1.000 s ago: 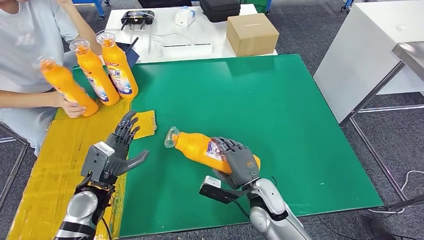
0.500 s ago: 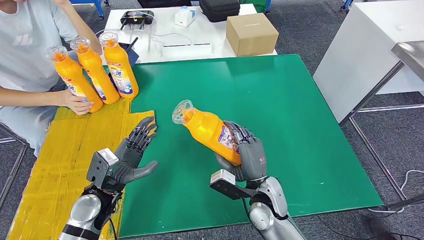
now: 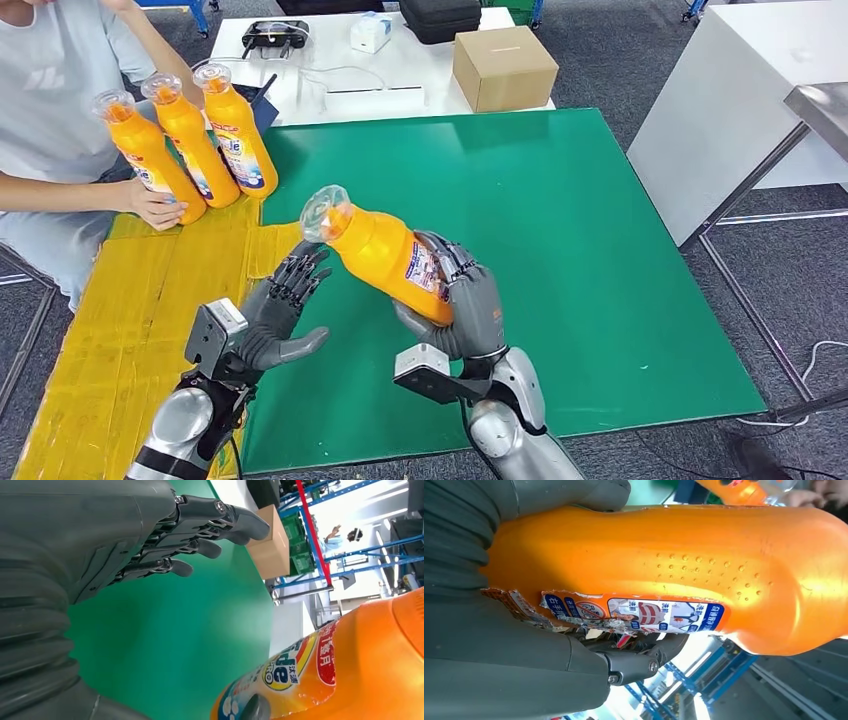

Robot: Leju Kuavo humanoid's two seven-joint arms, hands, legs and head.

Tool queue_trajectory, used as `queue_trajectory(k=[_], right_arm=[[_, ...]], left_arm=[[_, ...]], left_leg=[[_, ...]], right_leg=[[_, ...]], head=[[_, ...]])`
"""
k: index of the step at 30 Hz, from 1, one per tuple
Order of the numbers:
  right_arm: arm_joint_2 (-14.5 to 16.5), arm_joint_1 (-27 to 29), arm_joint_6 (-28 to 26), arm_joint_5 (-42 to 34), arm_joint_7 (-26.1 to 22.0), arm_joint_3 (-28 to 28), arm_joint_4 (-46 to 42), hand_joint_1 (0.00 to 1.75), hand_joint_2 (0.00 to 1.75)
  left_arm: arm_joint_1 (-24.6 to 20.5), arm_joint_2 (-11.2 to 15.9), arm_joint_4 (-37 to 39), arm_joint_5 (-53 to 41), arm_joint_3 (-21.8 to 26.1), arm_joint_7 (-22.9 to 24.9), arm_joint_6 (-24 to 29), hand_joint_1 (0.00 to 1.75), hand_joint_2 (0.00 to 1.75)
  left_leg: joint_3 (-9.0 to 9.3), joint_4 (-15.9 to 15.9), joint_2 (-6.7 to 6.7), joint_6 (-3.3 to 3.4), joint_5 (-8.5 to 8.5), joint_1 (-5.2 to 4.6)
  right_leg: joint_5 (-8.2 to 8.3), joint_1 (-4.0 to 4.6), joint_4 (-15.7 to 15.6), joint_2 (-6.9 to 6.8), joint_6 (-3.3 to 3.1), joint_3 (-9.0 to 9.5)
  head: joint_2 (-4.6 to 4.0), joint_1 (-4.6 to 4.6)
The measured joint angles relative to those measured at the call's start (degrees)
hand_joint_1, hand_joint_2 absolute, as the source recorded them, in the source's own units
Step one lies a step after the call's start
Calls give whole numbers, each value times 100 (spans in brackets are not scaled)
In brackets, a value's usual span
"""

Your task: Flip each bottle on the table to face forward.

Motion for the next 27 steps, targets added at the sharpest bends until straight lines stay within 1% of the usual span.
queue_trajectory(k=[4,9,13,18,25,27], right_arm=[[44,-70,94,-118,34,92,53,175,175],[194,-244,542,-427,74,360,412,175,175],[349,-335,829,-575,15,725,809,175,175],[431,-487,985,-689,16,1201,1227,175,175],[443,-732,1034,-762,33,1446,1546,175,175],[443,-772,1053,-774,39,1488,1604,175,175]], left_arm=[[-41,0,0,129,-45,0,-4,0,175],[-166,-2,1,262,-139,5,-2,0,175],[-250,-2,8,325,-201,9,2,0,175],[-275,2,13,383,-228,9,7,0,175],[-267,11,65,464,-223,9,4,0,175],[-266,11,93,481,-221,9,3,84,175]], left_leg=[[-3,0,1,0,0,-1],[-3,0,1,0,1,0],[-4,0,2,0,0,0],[-7,0,2,-1,0,2],[-8,0,1,0,0,0],[-8,0,2,0,1,0]], right_leg=[[0,-1,0,0,0,-2],[0,0,0,0,0,-2],[0,0,1,0,0,-3],[-1,0,1,0,-1,-8],[0,-1,1,0,-1,-9],[0,-2,1,0,0,-9]], head=[[0,1],[0,1],[0,1],[0,0],[0,1],[0,1]])
